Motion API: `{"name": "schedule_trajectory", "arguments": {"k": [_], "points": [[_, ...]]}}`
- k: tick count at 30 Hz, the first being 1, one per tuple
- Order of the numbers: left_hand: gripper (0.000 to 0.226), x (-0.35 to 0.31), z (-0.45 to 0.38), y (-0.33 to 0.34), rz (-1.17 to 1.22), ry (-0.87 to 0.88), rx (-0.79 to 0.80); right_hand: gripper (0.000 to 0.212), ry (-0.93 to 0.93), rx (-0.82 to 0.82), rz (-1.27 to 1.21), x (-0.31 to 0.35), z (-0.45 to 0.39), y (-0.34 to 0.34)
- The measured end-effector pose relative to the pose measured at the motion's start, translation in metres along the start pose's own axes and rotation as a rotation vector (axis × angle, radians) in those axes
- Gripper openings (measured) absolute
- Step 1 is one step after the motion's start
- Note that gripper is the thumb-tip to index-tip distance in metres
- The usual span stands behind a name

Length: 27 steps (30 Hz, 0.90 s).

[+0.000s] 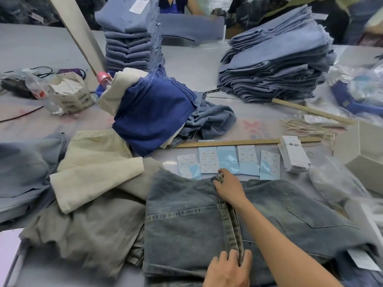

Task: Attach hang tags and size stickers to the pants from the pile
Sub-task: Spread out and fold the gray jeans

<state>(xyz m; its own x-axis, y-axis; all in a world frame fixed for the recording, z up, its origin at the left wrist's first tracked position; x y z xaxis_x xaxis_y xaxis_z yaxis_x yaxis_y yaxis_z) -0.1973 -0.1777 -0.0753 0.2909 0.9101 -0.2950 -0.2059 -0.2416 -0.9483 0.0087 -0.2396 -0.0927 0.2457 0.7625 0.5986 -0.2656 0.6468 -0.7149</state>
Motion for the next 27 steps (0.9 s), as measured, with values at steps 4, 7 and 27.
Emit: {"name": "schedule_trajectory", "arguments": {"k": [4,7,27], "points": [[0.018,0.001,-0.007,-0.024,0.064,0.053,-0.198,0.03,-0.037,-0.063,0.207,0.004,-0.011,-0.013],[0.025,-0.005,-0.014,-0.018,0.179,0.041,0.045,0.028,0.054,0.065,0.382,-0.027,-0.009,0.002],[0.019,0.243,-0.006,0.002,1.089,-0.905,-0.066,0.069,0.619,0.052,0.123,-0.245,0.026,-0.202]]}}
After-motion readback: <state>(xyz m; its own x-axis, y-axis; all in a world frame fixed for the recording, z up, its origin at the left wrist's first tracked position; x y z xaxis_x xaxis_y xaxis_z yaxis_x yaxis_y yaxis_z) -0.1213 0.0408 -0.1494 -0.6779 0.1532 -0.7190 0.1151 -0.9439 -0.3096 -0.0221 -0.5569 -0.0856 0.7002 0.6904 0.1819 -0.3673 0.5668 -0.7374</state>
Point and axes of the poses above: each hand's wrist, its own z-axis away from the middle knuckle, its own y-axis out of the palm, x = y × z, the point moved 5 cm from there along -z, towards the middle knuckle, and after that the axes turned 5 degrees about x, right-handed, at the moved point
